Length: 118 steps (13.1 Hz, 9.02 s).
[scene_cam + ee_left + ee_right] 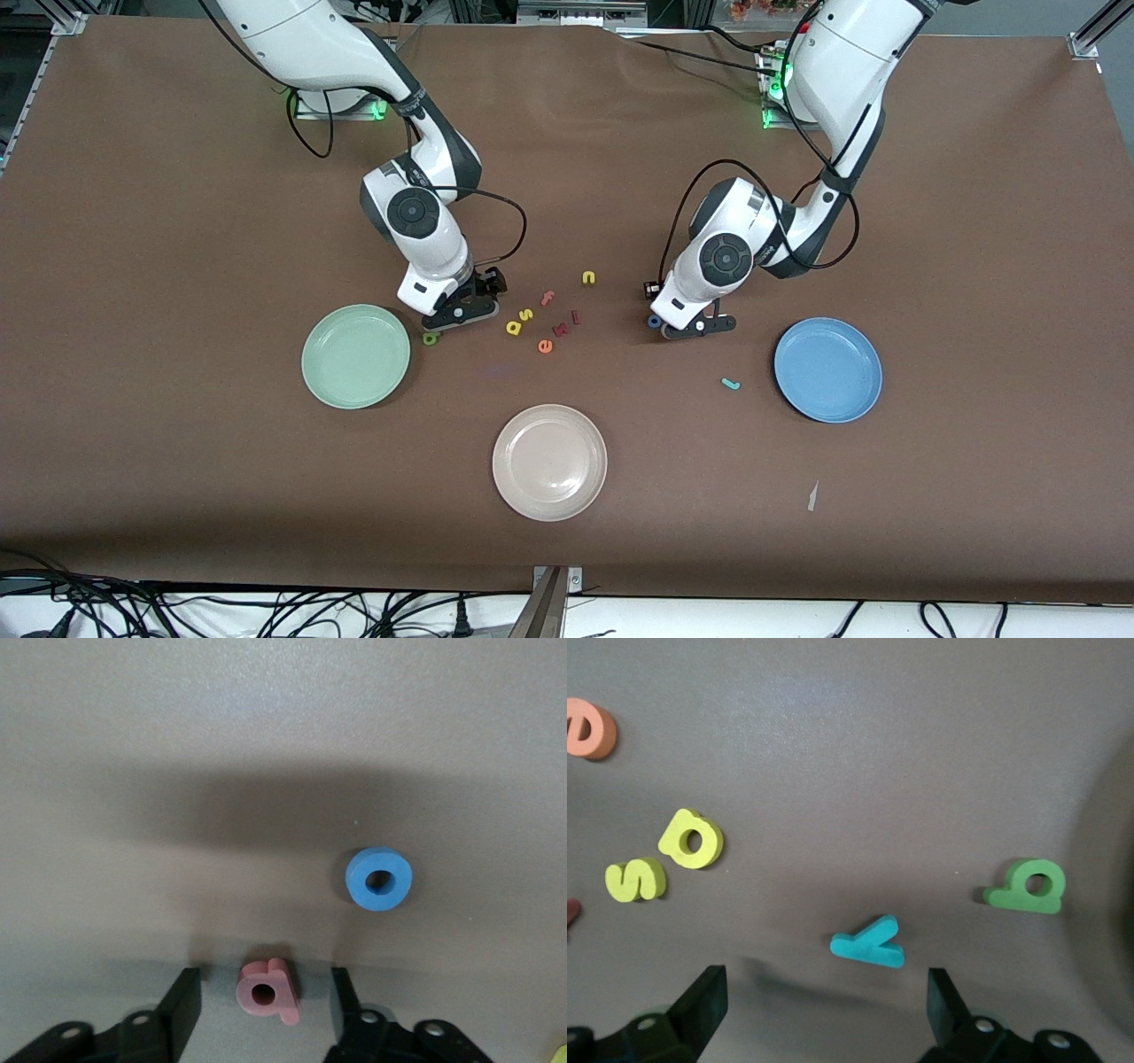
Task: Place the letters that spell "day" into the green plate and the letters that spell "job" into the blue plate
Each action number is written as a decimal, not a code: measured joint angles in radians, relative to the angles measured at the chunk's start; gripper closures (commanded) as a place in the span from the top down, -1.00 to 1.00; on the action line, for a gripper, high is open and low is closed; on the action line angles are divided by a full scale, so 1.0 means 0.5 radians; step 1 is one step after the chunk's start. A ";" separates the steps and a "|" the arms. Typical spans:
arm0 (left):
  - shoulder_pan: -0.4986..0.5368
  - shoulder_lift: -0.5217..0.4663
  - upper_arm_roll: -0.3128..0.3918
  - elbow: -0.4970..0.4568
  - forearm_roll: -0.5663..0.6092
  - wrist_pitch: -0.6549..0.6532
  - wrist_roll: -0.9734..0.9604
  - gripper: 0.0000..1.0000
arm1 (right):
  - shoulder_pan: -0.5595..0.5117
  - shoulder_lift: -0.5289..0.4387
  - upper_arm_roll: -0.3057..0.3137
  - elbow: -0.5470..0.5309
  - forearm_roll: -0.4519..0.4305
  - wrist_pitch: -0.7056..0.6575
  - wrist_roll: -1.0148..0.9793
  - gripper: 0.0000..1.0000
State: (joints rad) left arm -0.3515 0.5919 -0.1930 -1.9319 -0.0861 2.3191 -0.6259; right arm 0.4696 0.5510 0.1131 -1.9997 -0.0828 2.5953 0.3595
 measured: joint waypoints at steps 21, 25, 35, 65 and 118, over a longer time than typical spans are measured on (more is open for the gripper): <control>0.600 -0.114 0.063 0.443 0.571 -0.536 1.313 -0.80 | 0.002 0.058 0.000 0.001 -0.063 0.156 0.001 -0.40; 0.703 0.103 0.064 0.470 0.656 -0.390 1.448 0.10 | 0.002 0.057 0.000 0.001 -0.063 0.156 0.001 -0.52; 0.706 0.095 -0.109 0.564 0.656 -0.411 1.463 1.00 | 0.001 0.051 -0.004 0.002 -0.063 0.156 0.003 -1.00; 0.578 0.491 -0.185 0.871 0.657 -0.158 2.800 -1.00 | -0.231 -0.118 -0.015 0.219 0.049 -0.319 -0.260 0.98; 0.374 0.330 -0.504 0.438 0.762 -0.093 0.169 -0.95 | -0.390 -0.178 -0.033 0.105 0.105 -0.246 -0.398 0.99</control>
State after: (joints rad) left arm -0.1644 0.7570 -0.4452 -1.7129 0.2949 2.2727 -0.5413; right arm 0.2744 0.4622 0.0965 -1.9474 -0.0301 2.4722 0.1603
